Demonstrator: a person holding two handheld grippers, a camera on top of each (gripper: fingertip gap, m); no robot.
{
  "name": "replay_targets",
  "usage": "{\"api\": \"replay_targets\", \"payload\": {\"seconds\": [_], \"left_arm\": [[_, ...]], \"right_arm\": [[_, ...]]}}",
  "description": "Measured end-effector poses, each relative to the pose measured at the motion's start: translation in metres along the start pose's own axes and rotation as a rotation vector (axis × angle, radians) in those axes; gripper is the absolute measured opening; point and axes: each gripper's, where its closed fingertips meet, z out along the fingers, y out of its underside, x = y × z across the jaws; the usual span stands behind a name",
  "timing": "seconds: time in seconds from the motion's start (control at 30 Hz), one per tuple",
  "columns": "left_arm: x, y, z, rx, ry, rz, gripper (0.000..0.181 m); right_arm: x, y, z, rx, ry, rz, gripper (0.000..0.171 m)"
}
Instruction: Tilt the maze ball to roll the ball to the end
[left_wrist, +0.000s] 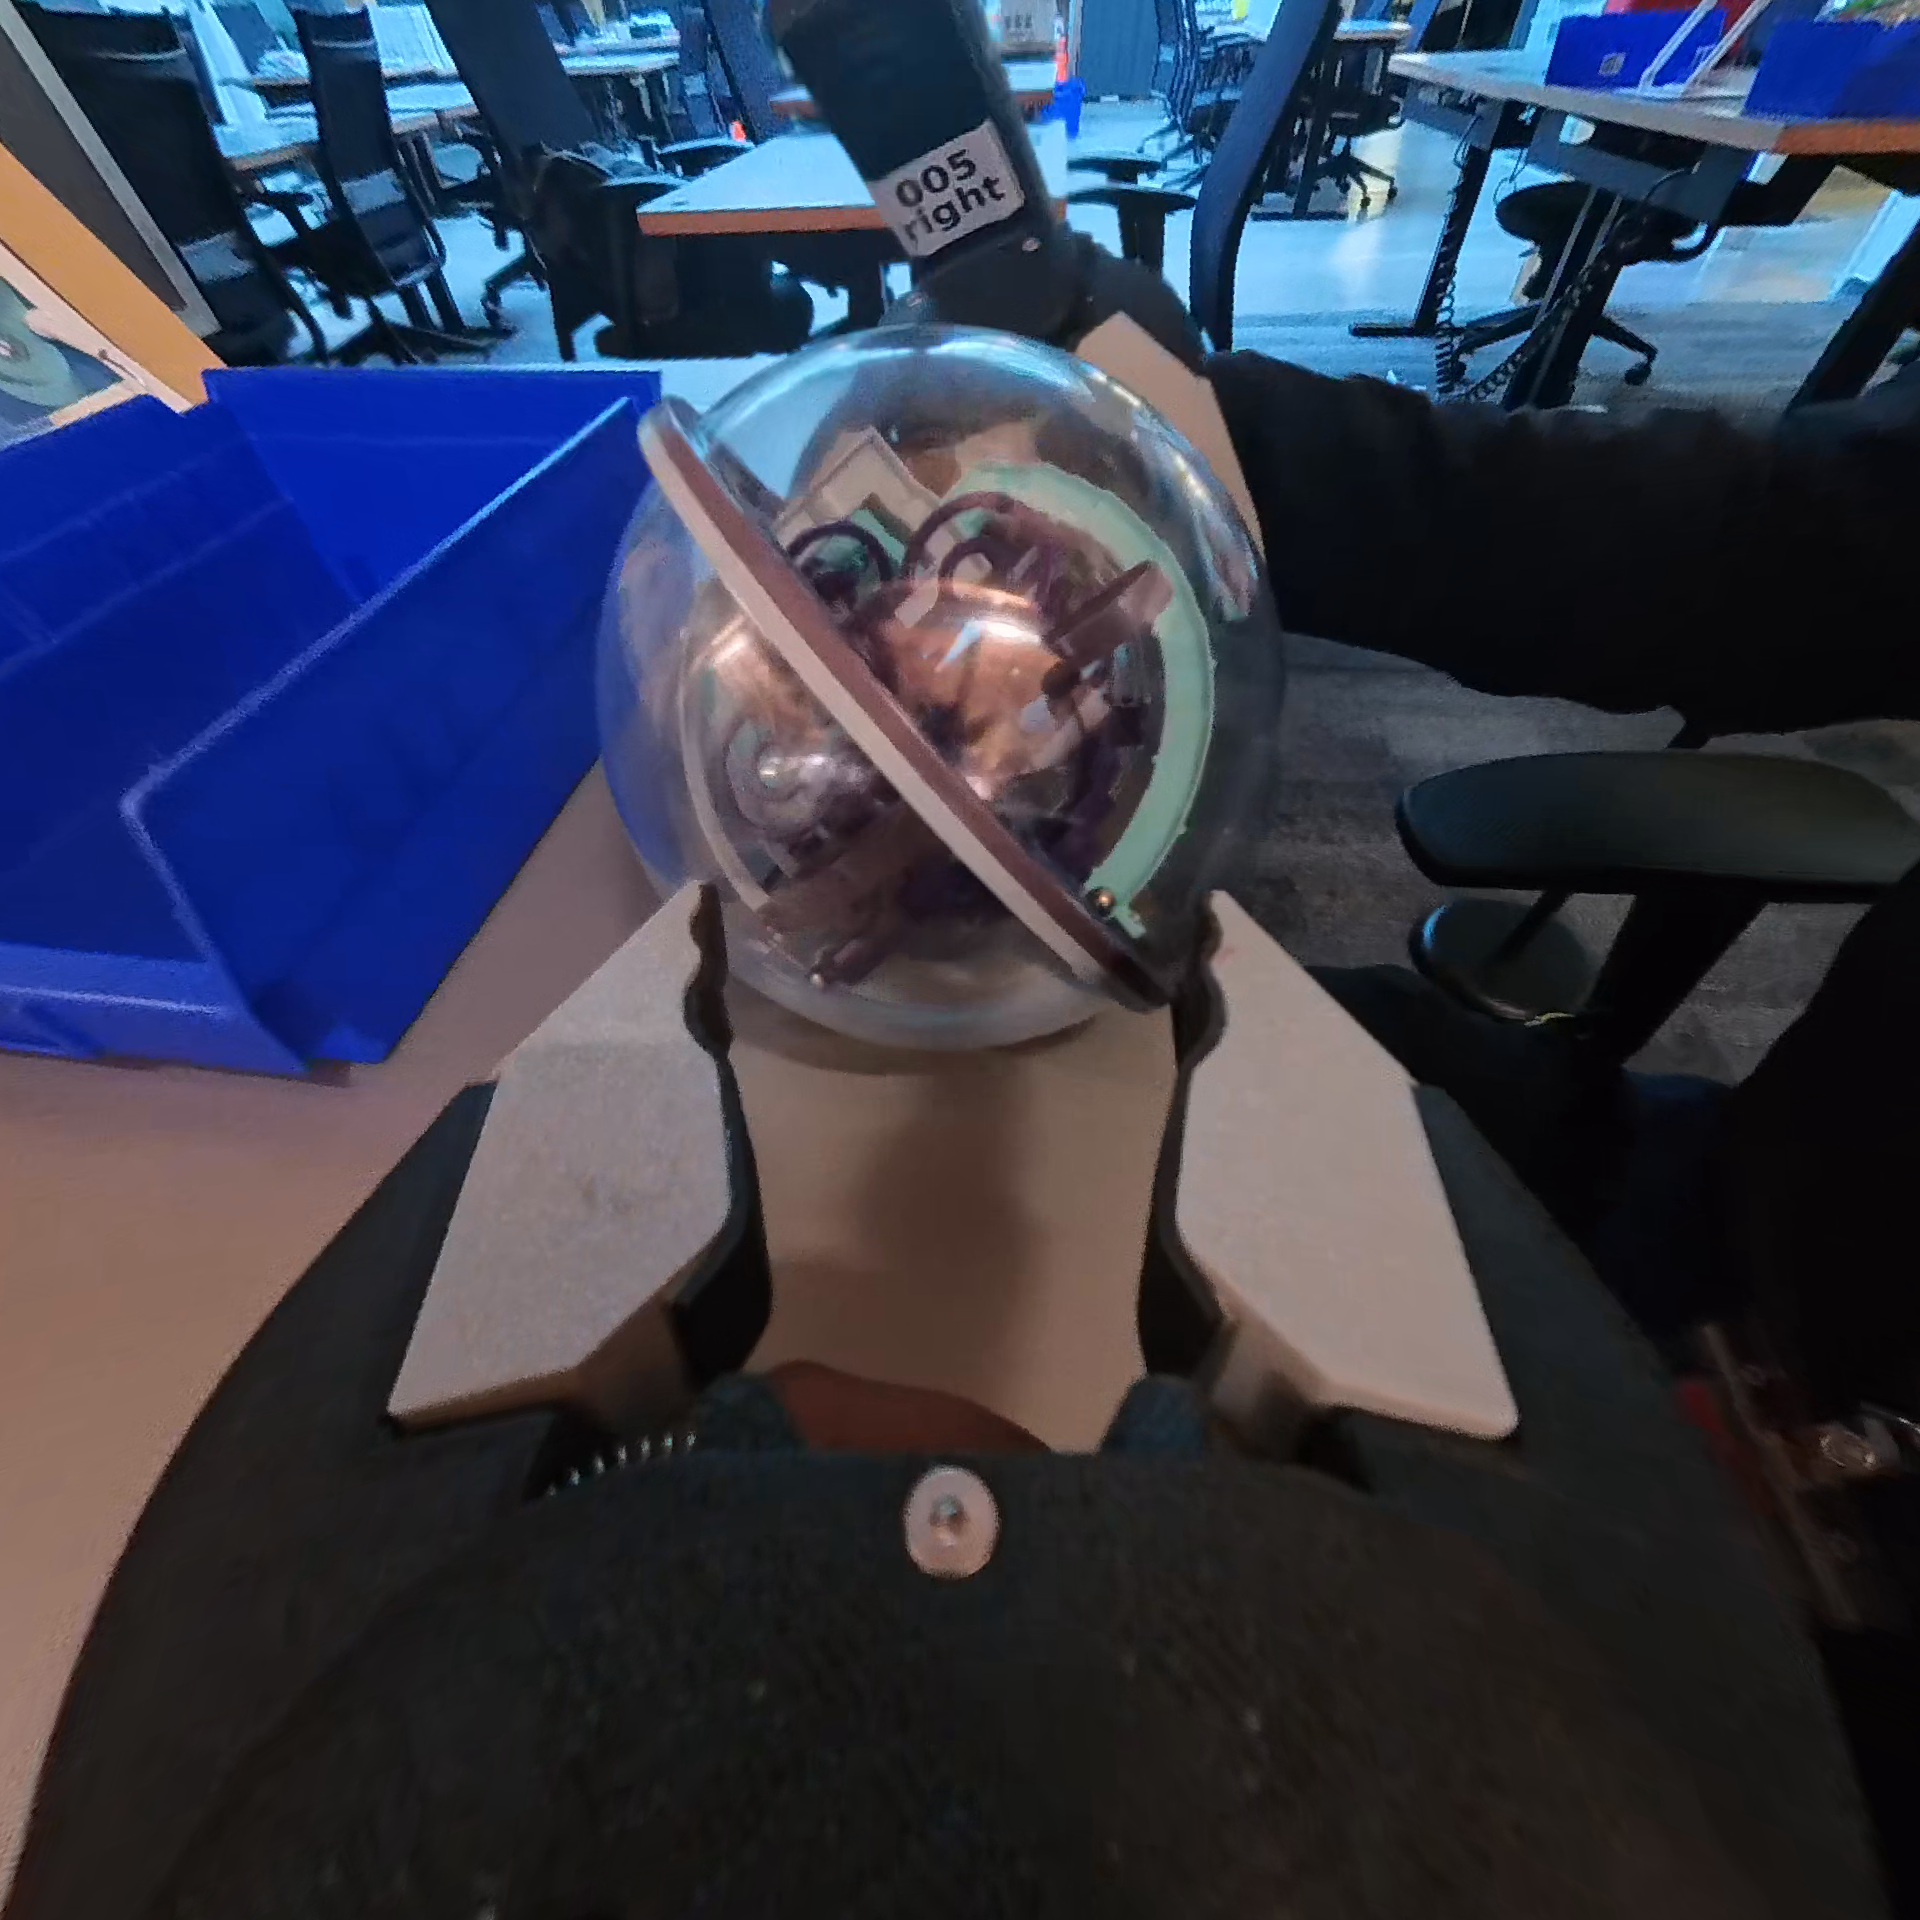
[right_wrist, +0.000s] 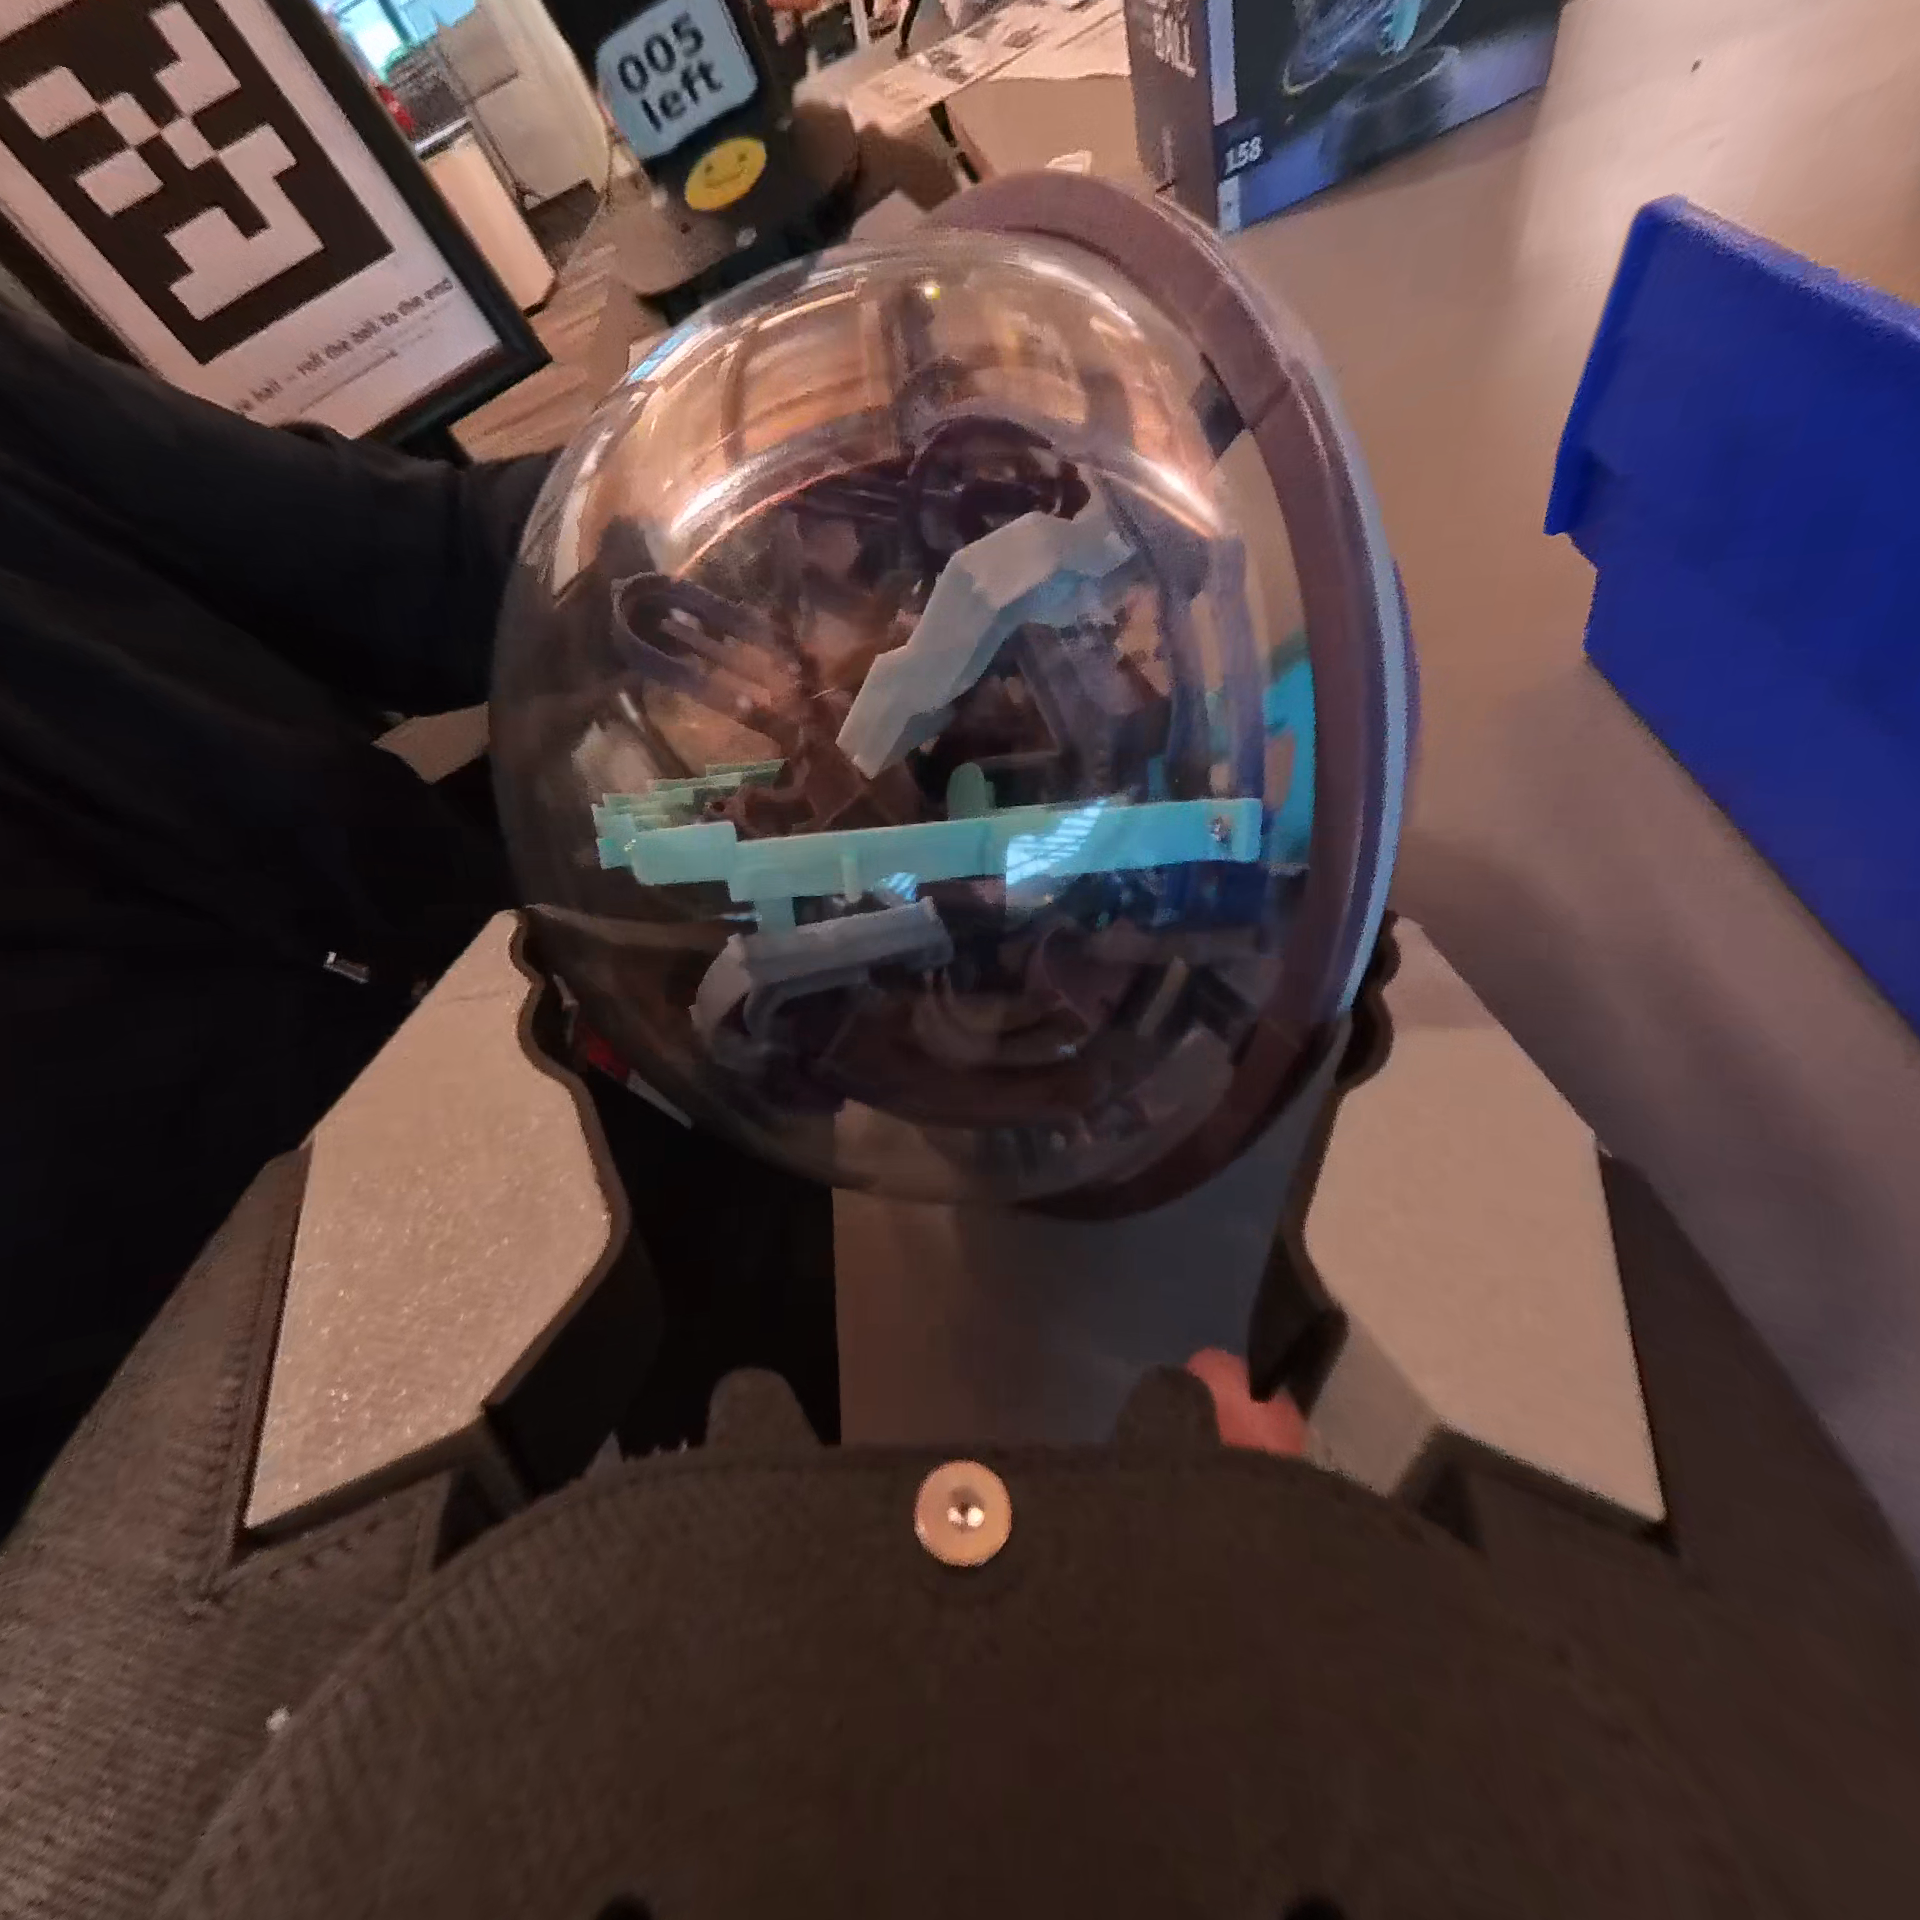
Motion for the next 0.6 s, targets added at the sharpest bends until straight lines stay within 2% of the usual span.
{"api": "replay_targets", "payload": {"seconds": [0.17, 0.33, 0.5, 0.6], "left_arm": [[0.004, 0.020, 0.010, -0.051, -0.052, 0.022, 0.094], [0.003, 0.026, 0.014, -0.084, -0.071, 0.041, 0.095], [0.007, 0.024, 0.015, -0.072, -0.048, 0.081, 0.084], [0.007, 0.022, 0.017, -0.064, -0.023, 0.084, 0.082]], "right_arm": [[-0.006, 0.000, 0.002, 0.056, 0.071, -0.060, 0.146], [-0.007, -0.001, 0.001, 0.107, 0.148, -0.036, 0.145], [-0.012, 0.010, -0.009, 0.066, 0.228, -0.077, 0.140], [-0.005, 0.001, -0.032, 0.067, 0.243, -0.099, 0.143]]}}
